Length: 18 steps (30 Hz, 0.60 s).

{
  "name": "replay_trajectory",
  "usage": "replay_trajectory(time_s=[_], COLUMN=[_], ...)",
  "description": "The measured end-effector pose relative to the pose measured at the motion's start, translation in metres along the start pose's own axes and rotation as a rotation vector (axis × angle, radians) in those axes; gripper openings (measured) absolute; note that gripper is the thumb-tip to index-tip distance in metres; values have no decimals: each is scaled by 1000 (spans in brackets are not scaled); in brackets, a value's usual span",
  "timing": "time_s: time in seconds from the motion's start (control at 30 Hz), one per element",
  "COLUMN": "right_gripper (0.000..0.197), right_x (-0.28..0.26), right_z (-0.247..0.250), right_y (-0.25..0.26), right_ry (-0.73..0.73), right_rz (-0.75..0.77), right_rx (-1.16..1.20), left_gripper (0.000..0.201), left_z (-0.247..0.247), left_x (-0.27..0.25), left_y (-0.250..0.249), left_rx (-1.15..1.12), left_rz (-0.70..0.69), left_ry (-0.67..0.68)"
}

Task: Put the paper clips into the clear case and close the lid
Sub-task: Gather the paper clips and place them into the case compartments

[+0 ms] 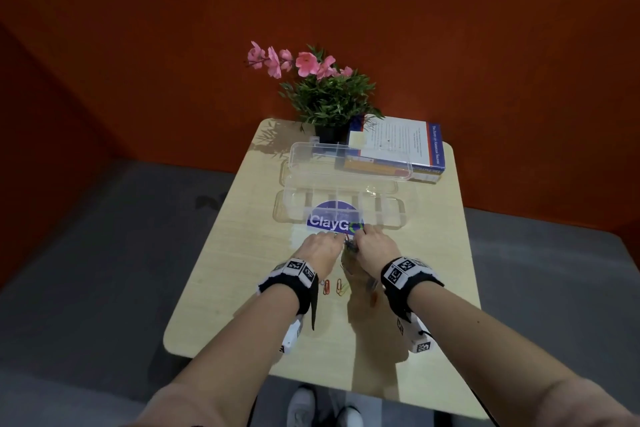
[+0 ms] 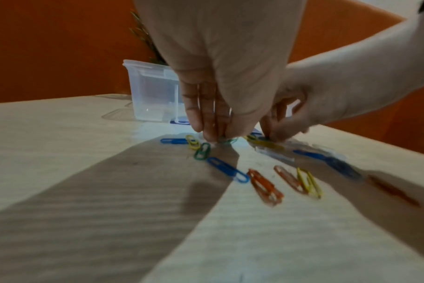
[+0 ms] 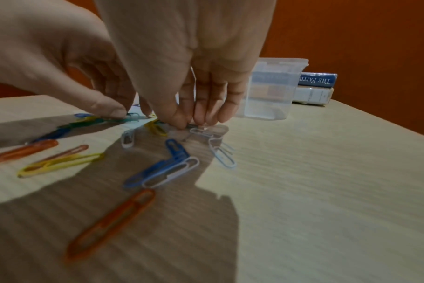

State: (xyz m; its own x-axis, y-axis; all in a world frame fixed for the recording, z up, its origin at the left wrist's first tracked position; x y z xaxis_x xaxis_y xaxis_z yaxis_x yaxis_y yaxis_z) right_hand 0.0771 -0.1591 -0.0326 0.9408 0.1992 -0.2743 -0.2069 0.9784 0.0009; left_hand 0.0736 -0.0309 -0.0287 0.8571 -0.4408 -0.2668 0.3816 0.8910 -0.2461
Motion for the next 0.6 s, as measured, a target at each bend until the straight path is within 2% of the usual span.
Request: replay_trajectory(time_s=[0.13,0.2,0.27,0.37,0.5,0.6], right_gripper=[33,25,13,5,12,21], right_x=[2,2,3,5,5,9], right_z=[5,10,12,12,12,12], right_y=[-8,-9,-12,-18,-24,-23], right_ry=[142,193,190,111,192,186], right_rz=[24,45,-13,-148,-226,-359], right_rx=[57,92,211,485,880,1080], left_gripper=[28,24,21,15,26,28], left_z=[7,13,19,19,15,13], left_x=[-2,-6,-11,-19,-25,-25], left_y=[9,17,26,39,40,32], left_rx=[-234,-358,-462,-581,-664,-645], left_rz=[107,180,259,367,415,439], left_ry=[-93,-150,-166,-135,-27,8])
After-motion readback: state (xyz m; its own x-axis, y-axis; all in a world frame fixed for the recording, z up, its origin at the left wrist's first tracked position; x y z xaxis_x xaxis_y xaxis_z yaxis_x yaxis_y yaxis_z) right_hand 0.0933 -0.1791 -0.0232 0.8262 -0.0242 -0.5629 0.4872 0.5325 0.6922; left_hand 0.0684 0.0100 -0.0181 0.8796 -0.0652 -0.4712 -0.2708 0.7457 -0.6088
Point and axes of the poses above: each hand's wrist, its own x-axis towards the middle knuckle, its own z-axis out of the back of the hand, y = z × x, the point moved 1 cm from there along x, towards the middle knuckle, and after that the axes turned 9 degrees about -x, right-handed, at the moved point
